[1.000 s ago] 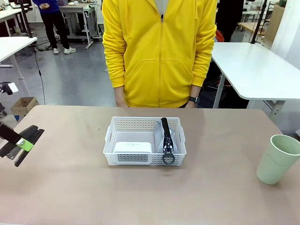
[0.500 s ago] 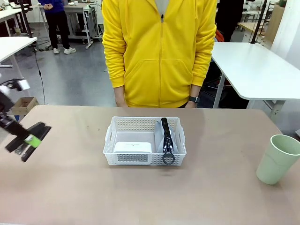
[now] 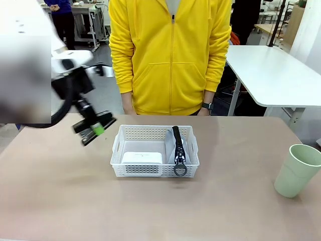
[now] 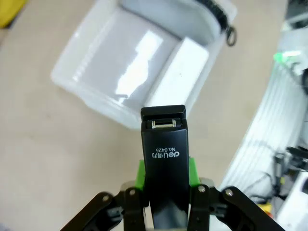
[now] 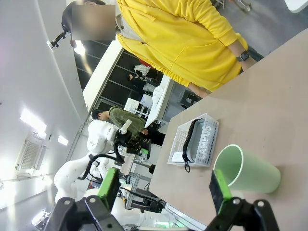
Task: Efficiently arrange items inside the basket to fit them all.
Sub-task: Pick up the Stapler and place it inside the Organizing basket.
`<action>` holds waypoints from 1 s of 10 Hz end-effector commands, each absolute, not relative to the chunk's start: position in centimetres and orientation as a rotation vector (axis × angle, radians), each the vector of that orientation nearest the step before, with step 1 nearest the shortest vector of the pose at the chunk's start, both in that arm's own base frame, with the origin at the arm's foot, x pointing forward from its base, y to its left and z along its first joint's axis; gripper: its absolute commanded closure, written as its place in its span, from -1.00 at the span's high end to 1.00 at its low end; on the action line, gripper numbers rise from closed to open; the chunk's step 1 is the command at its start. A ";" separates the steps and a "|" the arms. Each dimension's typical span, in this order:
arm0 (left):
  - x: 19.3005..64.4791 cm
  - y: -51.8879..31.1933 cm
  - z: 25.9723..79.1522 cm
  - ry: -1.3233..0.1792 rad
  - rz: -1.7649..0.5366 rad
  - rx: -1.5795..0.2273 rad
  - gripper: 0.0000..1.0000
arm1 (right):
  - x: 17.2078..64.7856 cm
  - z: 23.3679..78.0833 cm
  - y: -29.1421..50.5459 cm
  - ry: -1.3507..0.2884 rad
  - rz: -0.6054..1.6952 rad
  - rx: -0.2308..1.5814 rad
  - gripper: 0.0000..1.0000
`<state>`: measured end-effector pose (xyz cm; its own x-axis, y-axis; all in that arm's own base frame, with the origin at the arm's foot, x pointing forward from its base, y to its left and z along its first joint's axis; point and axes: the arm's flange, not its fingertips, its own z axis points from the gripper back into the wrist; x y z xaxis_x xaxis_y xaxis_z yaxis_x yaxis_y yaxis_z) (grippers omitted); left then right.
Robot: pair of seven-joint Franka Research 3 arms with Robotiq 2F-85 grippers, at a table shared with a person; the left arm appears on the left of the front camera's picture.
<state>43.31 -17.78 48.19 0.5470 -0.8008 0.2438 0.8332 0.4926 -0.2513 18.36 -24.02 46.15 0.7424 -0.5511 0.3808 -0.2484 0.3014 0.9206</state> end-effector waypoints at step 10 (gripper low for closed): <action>52.7 -31.3 38.5 0.005 -1.125 -0.205 -0.27 | 18.5 46.3 -24.1 -0.790 -0.210 1.288 1.00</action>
<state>52.76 -31.24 38.42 0.4103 -0.9058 0.1055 0.9062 0.3921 -0.1582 18.35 -24.02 46.16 0.7421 -0.5514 0.3811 -0.2487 0.3015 0.9205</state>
